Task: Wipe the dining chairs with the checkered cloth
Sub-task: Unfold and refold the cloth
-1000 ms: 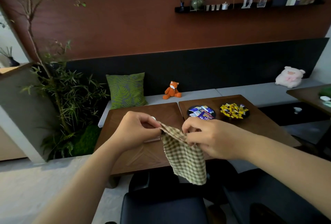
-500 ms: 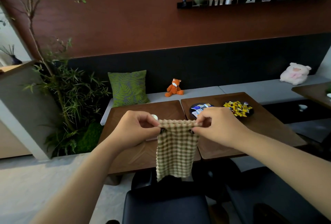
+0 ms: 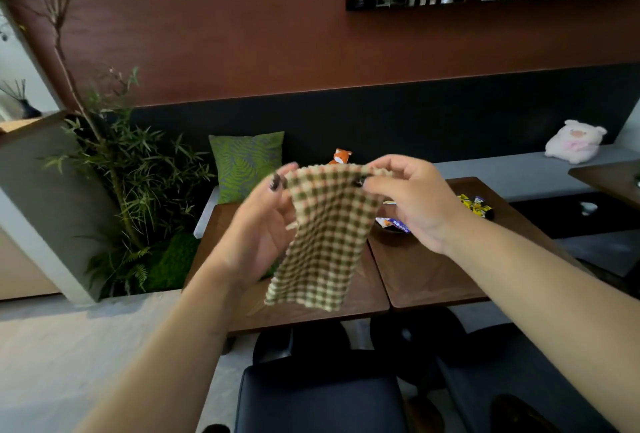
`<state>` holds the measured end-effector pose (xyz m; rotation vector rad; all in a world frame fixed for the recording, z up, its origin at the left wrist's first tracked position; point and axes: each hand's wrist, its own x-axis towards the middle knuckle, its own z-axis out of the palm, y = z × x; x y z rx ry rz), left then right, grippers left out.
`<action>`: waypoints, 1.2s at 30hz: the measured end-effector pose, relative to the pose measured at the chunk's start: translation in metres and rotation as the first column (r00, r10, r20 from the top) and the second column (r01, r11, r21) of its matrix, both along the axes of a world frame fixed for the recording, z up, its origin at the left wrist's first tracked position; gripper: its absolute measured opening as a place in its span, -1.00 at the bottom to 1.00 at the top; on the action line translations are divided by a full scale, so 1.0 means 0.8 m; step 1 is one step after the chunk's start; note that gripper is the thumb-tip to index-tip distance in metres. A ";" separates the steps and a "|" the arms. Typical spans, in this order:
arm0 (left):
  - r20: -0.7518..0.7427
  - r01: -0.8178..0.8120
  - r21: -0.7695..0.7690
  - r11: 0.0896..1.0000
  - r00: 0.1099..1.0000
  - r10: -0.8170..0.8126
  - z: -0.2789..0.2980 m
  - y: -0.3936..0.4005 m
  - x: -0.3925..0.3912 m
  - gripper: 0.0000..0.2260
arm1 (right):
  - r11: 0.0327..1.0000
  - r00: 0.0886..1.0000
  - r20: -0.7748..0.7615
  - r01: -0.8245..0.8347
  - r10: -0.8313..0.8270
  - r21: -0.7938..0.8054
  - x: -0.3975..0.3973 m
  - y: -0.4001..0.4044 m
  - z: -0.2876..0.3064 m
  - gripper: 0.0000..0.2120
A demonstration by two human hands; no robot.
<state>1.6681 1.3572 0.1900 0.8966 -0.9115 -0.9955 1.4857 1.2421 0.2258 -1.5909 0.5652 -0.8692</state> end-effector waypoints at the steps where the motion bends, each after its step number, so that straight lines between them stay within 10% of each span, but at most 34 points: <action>1: 0.034 0.077 0.026 0.997 0.996 -0.078 -0.010 0.002 -0.008 -0.22 | 0.999 0.999 -0.024 0.027 -0.028 -0.042 0.005 0.000 0.002 -0.86; 6: 0.044 0.217 0.146 0.965 0.973 -0.226 -0.054 0.004 -0.040 -0.49 | 0.962 0.957 -0.177 0.198 -0.231 -0.186 0.021 -0.021 -0.003 -0.88; 13: -0.008 0.125 0.367 0.922 0.991 -0.132 -0.063 -0.015 -0.067 -0.84 | 0.917 0.898 -0.318 0.368 -0.305 0.157 0.008 -0.059 -0.057 -0.83; 20: -0.360 0.120 0.629 0.768 0.921 0.150 -0.094 -0.025 -0.075 -0.72 | 0.630 0.899 -0.380 0.168 0.217 0.758 -0.028 -0.032 -0.155 -0.67; 27: -0.297 0.213 0.722 0.659 0.955 0.016 -0.100 -0.015 -0.055 -0.79 | 0.654 0.920 -0.354 0.163 0.170 0.739 -0.038 -0.018 -0.178 -0.87; 36: -0.069 0.062 0.220 0.973 0.996 -0.048 -0.029 -0.016 -0.032 -0.81 | 0.959 0.988 0.080 -0.144 0.129 0.243 -0.056 -0.015 -0.051 -0.59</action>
